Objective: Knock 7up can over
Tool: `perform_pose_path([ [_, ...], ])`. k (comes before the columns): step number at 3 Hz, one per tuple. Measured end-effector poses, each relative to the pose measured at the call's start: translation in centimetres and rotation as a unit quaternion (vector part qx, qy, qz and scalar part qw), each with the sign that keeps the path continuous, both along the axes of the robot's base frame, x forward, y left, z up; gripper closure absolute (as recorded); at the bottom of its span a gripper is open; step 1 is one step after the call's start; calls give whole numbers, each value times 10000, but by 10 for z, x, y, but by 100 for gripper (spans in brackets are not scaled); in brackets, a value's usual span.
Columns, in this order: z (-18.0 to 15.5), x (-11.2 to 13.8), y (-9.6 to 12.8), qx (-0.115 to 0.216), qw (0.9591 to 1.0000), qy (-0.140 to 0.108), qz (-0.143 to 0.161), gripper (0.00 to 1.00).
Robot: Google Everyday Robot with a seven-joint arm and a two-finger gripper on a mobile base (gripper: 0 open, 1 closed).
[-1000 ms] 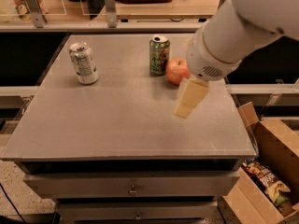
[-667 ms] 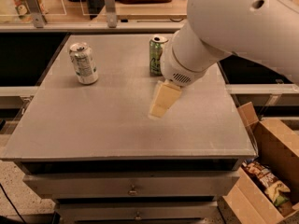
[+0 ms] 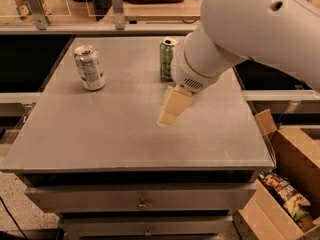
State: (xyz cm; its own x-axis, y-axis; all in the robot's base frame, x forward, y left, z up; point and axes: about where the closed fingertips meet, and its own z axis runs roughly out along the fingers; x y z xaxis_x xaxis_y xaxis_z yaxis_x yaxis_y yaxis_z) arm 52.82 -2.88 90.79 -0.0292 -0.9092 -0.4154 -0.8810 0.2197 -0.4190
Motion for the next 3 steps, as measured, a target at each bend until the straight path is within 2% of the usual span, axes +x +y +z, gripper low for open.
perform_pose_path([
  [1,-11,20,26,204,9997,-130,59,0],
  [2,-18,47,59,727,9972,-162,44,0],
  [3,-22,70,89,1231,9923,-101,55,0],
])
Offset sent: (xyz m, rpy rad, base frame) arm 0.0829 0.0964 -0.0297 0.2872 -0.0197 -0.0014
